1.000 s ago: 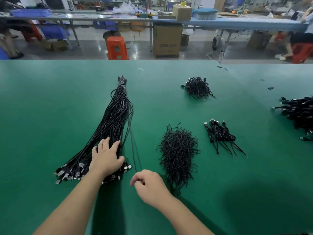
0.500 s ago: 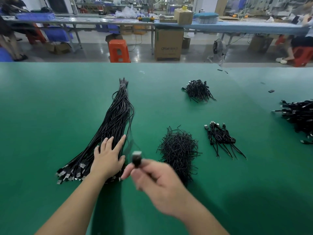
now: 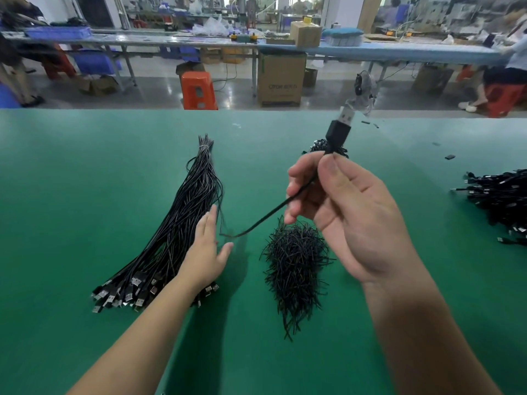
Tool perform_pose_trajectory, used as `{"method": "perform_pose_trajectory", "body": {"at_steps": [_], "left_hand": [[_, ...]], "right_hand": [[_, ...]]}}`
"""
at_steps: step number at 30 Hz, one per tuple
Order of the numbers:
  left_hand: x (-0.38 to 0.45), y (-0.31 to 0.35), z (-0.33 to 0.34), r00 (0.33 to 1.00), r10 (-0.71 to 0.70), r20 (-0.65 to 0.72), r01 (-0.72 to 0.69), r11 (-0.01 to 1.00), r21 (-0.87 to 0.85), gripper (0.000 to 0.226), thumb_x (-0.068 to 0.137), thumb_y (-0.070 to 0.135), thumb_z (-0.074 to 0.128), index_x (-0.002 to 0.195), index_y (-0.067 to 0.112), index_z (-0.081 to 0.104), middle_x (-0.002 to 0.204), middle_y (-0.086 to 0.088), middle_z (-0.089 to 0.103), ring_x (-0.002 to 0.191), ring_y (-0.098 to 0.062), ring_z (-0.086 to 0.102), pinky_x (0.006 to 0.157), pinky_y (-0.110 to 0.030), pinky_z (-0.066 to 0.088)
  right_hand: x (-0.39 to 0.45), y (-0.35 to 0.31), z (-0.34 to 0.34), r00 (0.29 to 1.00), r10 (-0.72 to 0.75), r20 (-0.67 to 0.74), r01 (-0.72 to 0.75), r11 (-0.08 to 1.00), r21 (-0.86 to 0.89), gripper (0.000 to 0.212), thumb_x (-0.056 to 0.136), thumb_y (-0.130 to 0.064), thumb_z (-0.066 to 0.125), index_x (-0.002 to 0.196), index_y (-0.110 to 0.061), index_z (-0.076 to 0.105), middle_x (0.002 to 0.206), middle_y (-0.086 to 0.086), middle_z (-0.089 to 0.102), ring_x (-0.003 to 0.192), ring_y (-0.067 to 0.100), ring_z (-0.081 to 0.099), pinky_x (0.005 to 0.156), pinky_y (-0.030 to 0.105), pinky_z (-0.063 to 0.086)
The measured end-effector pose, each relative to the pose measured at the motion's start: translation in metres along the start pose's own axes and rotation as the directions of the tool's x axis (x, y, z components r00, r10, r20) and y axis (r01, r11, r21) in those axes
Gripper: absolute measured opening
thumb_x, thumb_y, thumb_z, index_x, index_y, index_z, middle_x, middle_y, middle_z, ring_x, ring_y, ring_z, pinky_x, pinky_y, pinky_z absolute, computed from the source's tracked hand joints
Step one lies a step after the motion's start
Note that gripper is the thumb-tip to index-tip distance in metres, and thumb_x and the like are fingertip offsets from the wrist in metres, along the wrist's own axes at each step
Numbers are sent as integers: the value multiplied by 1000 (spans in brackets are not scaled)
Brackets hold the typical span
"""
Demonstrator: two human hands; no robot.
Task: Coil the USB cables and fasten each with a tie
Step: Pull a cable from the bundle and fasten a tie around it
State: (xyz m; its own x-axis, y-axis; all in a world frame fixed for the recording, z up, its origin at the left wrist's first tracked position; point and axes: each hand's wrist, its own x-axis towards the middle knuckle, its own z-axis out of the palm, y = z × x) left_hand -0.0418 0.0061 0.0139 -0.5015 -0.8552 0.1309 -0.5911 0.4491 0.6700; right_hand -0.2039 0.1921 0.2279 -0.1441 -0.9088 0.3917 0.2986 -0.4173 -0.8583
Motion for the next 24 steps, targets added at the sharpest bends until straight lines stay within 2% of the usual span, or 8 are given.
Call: {"method": "perform_pose_trajectory", "body": {"at_steps": [3, 6, 12, 16, 18, 20, 22, 24], "left_hand": [[9, 26, 5, 998, 53, 29, -49, 992, -115, 51, 103, 26, 50, 151, 31, 33, 157, 2, 30, 130, -12, 43, 111, -38, 36], [6, 36, 12, 992, 37, 118, -42, 998, 40, 27, 106, 25, 41, 122, 20, 62, 119, 3, 61, 113, -17, 57, 93, -31, 45], [-11, 18, -2, 862, -183, 472, -137, 813, 566, 57, 95, 1, 43, 147, 26, 41, 140, -5, 50, 131, -27, 40, 107, -43, 40], [-18, 24, -32, 854, -208, 477, -224, 679, 699, 75, 92, 1, 45, 157, 29, 20, 161, -4, 26, 149, -32, 14, 118, -51, 22], [-14, 44, -51, 923, -83, 376, -159, 808, 568, 67, 94, 1, 41, 155, 26, 29, 158, -2, 34, 147, -25, 24, 120, -46, 25], [-13, 71, -69, 977, 11, 213, -38, 991, 125, 42, 103, 20, 46, 144, 26, 49, 145, 5, 54, 137, -14, 45, 112, -36, 37], [-19, 98, -87, 972, 83, 219, 15, 912, -411, 36, 100, 42, 52, 131, 28, 62, 130, 10, 66, 126, -9, 57, 102, -31, 46], [-27, 118, -97, 941, 180, 286, 48, 767, -640, 44, 97, 49, 52, 129, 23, 65, 125, 5, 70, 121, -11, 61, 100, -30, 51]], "right_hand": [[6, -5, 0, 1000, -17, 15, 18, 999, -28, 30, 97, -30, 50, 90, -19, 77, 81, 3, 66, 67, 16, 60, 64, 30, 54], [14, -4, -4, 999, -18, -39, 14, 994, -104, 33, 100, -27, 49, 87, -21, 78, 79, 2, 67, 66, 15, 61, 64, 28, 55], [17, 10, -24, 971, 146, -190, -196, 939, -282, 33, 104, -36, 46, 87, -18, 68, 81, 12, 74, 55, 19, 63, 50, 28, 53], [13, 37, -34, 938, 259, -233, -327, 884, -334, 30, 107, -28, 45, 96, -14, 68, 73, 4, 68, 57, 14, 60, 54, 26, 52], [10, 52, -34, 937, 296, -184, -344, 872, -349, 28, 108, -18, 43, 102, -14, 71, 75, -1, 64, 62, 11, 57, 58, 24, 50], [7, 65, -32, 938, 320, -137, -348, 866, -360, 29, 106, -17, 45, 103, -19, 74, 77, -3, 64, 64, 11, 54, 60, 24, 48], [5, 77, -28, 940, 325, -107, -340, 852, -397, 28, 104, -25, 49, 96, -22, 75, 75, 1, 62, 59, 12, 48, 57, 26, 43], [3, 86, -23, 936, 343, -76, -345, 859, -379, 29, 100, -33, 52, 90, -17, 73, 73, 16, 56, 51, 14, 36, 48, 25, 31]]}}
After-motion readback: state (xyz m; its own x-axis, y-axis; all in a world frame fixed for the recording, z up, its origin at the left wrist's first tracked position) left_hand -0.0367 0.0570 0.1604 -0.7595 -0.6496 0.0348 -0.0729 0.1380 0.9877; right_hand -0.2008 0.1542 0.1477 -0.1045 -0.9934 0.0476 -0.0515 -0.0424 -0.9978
